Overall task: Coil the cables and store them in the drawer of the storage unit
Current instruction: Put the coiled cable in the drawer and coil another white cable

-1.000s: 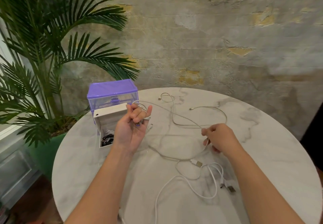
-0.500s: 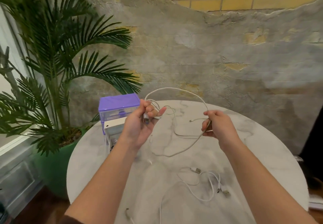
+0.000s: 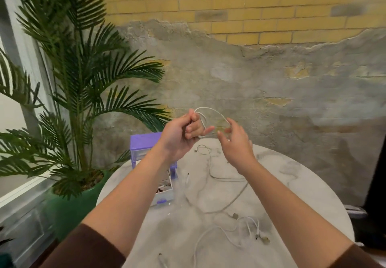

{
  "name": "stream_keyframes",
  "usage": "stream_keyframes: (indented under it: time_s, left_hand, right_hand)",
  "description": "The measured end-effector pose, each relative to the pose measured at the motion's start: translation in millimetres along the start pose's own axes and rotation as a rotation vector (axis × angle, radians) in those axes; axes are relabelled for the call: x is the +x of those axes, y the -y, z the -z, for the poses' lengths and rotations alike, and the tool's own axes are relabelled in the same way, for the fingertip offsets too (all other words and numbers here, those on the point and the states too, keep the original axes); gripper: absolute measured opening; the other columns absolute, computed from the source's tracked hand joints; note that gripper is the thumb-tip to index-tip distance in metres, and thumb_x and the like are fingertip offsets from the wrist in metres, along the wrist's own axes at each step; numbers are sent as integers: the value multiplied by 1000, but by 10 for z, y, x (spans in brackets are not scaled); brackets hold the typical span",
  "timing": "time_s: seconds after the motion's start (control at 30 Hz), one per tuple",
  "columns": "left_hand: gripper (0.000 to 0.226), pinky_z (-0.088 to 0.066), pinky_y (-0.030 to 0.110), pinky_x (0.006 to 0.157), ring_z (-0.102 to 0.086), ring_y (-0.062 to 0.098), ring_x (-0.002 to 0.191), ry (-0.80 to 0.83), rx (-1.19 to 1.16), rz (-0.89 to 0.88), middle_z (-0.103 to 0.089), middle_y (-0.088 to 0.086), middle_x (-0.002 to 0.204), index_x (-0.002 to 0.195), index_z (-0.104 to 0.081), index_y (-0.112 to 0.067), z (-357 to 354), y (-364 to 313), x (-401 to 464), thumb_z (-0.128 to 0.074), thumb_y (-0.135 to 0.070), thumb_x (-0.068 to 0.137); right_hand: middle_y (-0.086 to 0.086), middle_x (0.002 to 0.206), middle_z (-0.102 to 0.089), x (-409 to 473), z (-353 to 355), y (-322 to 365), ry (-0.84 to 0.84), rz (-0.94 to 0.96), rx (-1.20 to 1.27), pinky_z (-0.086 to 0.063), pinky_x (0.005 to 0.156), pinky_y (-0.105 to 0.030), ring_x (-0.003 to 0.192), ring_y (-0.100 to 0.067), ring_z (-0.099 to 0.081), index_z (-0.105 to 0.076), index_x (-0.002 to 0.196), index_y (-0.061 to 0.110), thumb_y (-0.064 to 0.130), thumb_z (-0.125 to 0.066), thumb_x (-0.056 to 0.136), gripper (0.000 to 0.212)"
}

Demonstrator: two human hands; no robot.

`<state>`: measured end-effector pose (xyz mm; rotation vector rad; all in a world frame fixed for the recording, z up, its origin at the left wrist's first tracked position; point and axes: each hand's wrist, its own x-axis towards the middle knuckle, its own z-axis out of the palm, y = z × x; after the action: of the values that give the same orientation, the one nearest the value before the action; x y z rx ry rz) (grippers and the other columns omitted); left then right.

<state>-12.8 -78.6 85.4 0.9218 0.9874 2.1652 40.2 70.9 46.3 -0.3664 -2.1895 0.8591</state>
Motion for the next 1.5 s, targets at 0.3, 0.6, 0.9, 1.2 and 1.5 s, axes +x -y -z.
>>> stream_keyframes:
  time_s: [0.3, 0.6, 0.9, 1.2, 1.5]
  left_hand:
    - [36, -52, 43, 94, -58, 12, 53, -86, -257, -125, -56, -1, 62, 78, -50, -11, -145, -116, 87, -31, -24, 106]
    - [34, -53, 32, 92, -70, 30, 99, -132, 243, -209, -74, 15, 94, 86, -49, -10, -176, -103, 174, -28, -27, 106]
    - [33, -46, 24, 72, -62, 3, 63, -140, 943, -246, -67, 1, 72, 86, -60, -9, -75, 88, 196, -37, -22, 105]
    - [37, -39, 20, 60, -52, 8, 51, -85, 1205, -218, -52, -8, 51, 71, -56, -18, 18, 232, 71, -40, -25, 103]
    - [42, -53, 38, 94, -25, 9, 40, -112, 543, 201, -26, -7, 47, 64, -41, -14, 152, 314, -64, -41, -30, 103]
  right_hand:
    - [0, 92, -67, -310, 70, 177, 106, 118, -426, -38, 64, -34, 90, -28, -61, -56, 100, 24, 44, -22, 104, 40]
    - [0, 85, -65, -447, 167, 346, 23, 212, -438, -37, 64, -33, 85, -28, -62, -59, 95, 19, 40, -36, 100, 31]
    - [3, 77, -63, -392, 408, 541, 38, 103, -278, -40, 64, -30, 75, -24, -56, -64, 86, 23, 33, -48, 89, 19]
    - [9, 71, -59, -241, 450, 387, 72, 25, -64, -40, 58, -30, 67, -14, -56, -60, 74, 22, 48, -61, 87, 29]
    - [8, 80, -59, -225, 260, -15, 122, 54, 133, -48, 75, -43, 76, -16, -54, -63, 93, 24, 36, -53, 97, 17]
